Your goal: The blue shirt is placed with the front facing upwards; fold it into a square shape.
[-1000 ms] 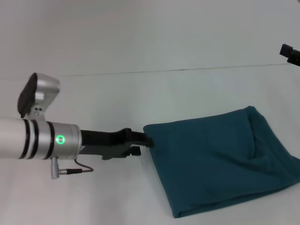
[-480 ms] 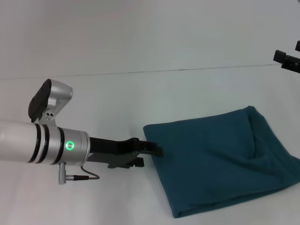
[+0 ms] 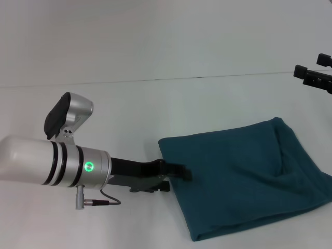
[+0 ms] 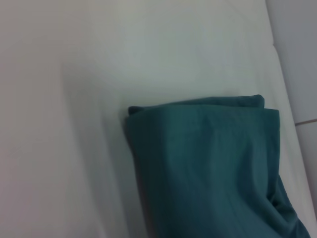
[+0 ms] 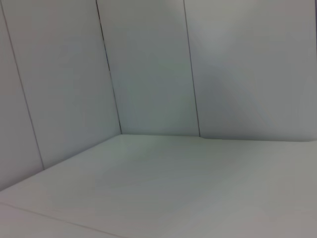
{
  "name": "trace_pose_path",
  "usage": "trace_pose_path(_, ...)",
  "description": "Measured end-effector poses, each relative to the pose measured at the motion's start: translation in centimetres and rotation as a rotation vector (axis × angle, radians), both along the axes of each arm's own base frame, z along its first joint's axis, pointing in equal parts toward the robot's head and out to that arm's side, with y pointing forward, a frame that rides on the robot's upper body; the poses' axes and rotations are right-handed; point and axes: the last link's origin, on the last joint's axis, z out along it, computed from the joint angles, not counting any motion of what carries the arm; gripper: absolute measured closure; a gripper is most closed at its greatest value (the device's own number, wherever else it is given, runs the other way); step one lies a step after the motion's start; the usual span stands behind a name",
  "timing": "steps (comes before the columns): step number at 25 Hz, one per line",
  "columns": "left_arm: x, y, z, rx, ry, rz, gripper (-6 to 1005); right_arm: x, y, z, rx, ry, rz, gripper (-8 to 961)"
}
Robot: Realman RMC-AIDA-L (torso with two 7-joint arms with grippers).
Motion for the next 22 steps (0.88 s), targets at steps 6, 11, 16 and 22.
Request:
trace_pose_path(6,0.5,0.0,-0.9,-0.011,0.020,-0.011,258,-0.1,-0.1,-0.1,-0.006,0.004,0.005,28)
trace_pose_path(11,0.5,0.1,-1.7,-0.018,0.045,-0.007,260,-0.2,-0.1,-0.2,-0.012,0.007,0.012,28)
trace_pose_path(16,0.3,0.4,-1.9,0.004,0.064,-0.006,257,0.0,-0.3,-0.1,-0.011,0.008,0.007,28)
trace_pose_path(22,0.6,0.4,-2.0,0.004,0.061,-0.011,251,0.1,-0.3,-0.1,-0.008,0.010,0.004,28)
